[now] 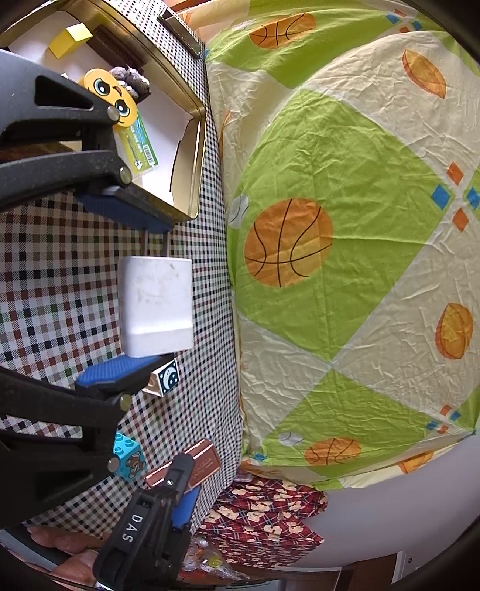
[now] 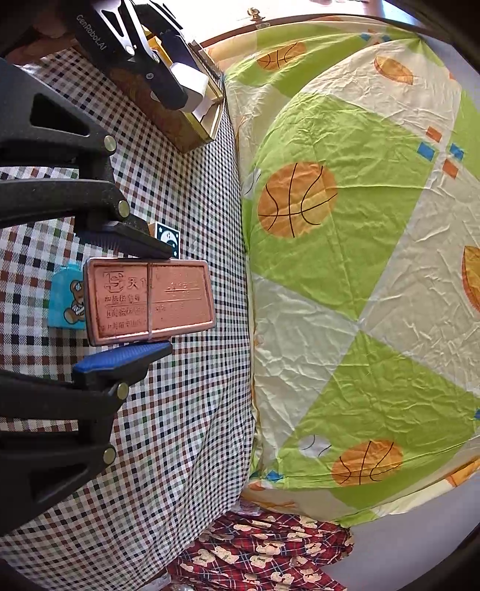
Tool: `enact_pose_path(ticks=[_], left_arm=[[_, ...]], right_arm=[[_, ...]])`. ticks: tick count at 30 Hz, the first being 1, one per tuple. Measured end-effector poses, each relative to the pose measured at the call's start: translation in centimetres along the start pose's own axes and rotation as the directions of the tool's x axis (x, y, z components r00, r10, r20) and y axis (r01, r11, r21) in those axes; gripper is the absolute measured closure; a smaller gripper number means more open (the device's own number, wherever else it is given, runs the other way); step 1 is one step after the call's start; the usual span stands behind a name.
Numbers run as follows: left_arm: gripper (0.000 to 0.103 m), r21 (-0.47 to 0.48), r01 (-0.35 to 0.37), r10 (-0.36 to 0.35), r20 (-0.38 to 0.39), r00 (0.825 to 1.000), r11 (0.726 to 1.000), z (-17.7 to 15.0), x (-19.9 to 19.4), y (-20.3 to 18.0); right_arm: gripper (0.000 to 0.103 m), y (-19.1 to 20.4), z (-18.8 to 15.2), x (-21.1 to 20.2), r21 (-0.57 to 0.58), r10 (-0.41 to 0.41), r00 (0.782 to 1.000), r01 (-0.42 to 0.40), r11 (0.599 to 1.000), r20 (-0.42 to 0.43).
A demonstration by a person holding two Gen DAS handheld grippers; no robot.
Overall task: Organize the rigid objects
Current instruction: 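Lift the charger with the left tool while the right tool carries the plaque toward the tin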
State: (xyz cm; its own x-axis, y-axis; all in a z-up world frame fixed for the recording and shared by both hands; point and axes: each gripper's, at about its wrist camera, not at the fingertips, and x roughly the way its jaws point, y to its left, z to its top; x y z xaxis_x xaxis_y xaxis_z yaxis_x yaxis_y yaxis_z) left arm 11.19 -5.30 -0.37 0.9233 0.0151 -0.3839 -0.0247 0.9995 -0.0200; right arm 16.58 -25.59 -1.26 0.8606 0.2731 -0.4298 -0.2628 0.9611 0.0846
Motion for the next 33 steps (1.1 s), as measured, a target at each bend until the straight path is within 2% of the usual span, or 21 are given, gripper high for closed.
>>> enact_pose_path(ticks=[10, 19, 33], left_arm=[[0.04, -0.017, -0.02, 0.021, 0.058, 0.998, 1.0, -0.4, -1.8, 0.6], [0.04, -0.021, -0.025, 0.026, 0.075, 0.997, 0.999, -0.7, -2.8, 1.1], [0.04, -0.039, -0.03, 0.033, 0.09, 0.995, 0.999, -1.1, -4.1, 2.1]], right_arm=[[0.056, 2.1, -0.2, -0.7, -0.029, 0.022, 0.999, -0.021, 0.999, 0.026], [0.056, 3.8, -0.5, -1.8, -0.059, 0.028, 0.997, -0.024, 0.998, 0.068], [0.055, 6.0, -0.8, -2.3, -0.084, 0.054, 0.995, -0.047, 0.995, 0.085]])
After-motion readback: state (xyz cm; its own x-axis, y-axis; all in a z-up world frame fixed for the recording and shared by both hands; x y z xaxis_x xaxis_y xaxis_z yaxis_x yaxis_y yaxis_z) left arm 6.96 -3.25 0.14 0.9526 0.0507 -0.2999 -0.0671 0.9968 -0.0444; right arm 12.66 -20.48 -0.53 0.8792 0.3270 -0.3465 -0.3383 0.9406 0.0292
